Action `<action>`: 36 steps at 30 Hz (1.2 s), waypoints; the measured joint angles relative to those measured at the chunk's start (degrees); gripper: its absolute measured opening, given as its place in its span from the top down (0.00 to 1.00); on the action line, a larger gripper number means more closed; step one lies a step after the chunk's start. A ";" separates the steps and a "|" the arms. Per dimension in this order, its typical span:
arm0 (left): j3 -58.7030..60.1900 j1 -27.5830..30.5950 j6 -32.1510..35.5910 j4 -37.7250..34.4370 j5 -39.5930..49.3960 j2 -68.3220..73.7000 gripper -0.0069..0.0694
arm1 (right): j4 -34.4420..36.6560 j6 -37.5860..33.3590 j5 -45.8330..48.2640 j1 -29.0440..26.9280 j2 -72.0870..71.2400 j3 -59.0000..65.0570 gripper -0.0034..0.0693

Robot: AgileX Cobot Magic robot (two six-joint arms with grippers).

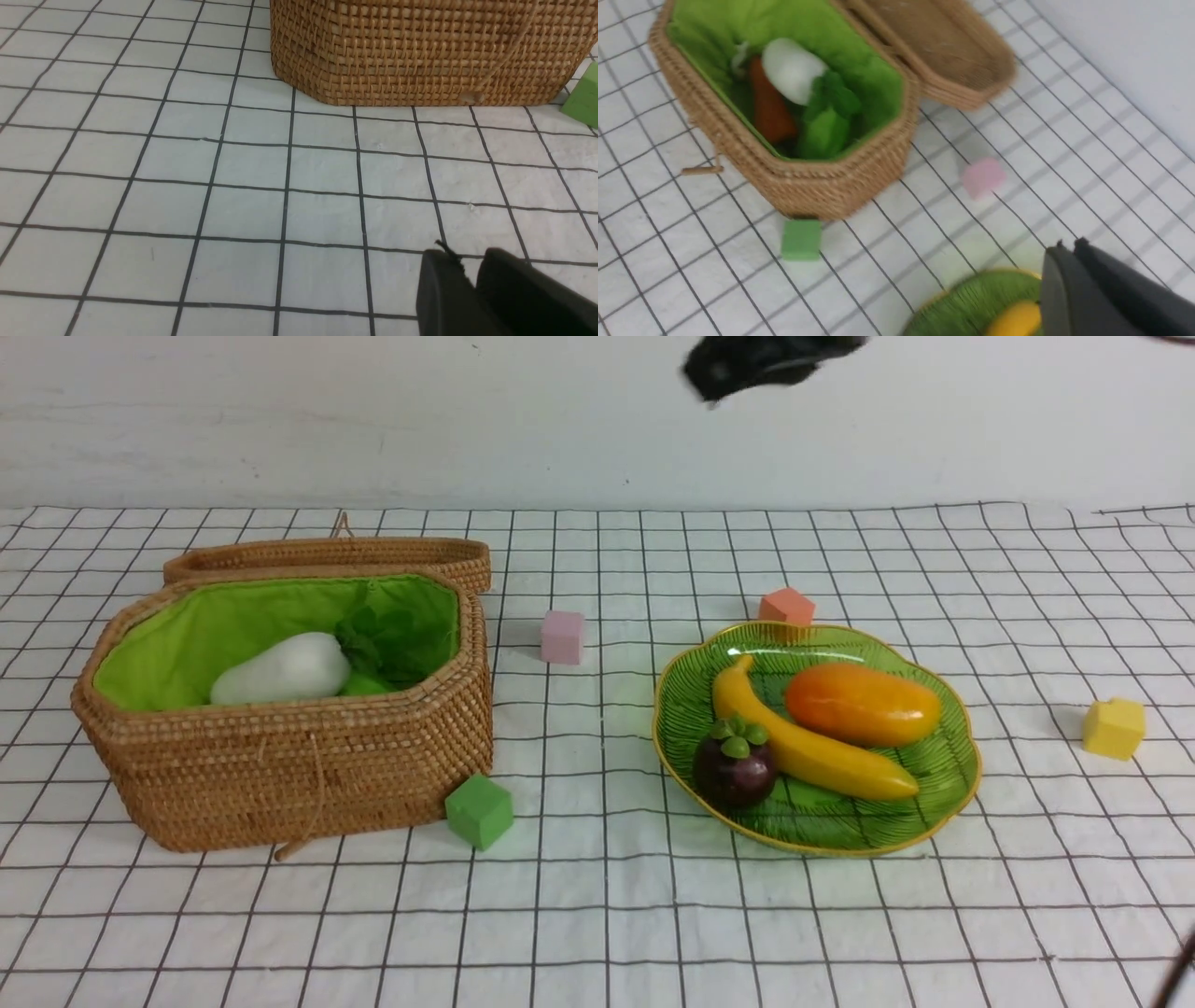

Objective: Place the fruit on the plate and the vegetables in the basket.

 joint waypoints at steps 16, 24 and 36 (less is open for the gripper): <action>0.00 0.00 0.00 0.00 0.00 0.00 0.76 | -9.10 12.77 4.26 -3.89 -33.82 39.99 0.96; 0.00 0.00 0.00 0.00 0.00 0.00 0.76 | -8.86 13.12 4.26 -3.89 -36.26 42.94 0.95; 0.00 0.00 0.00 0.00 0.00 0.00 0.76 | -10.90 11.05 -0.61 -9.97 -50.34 45.43 0.94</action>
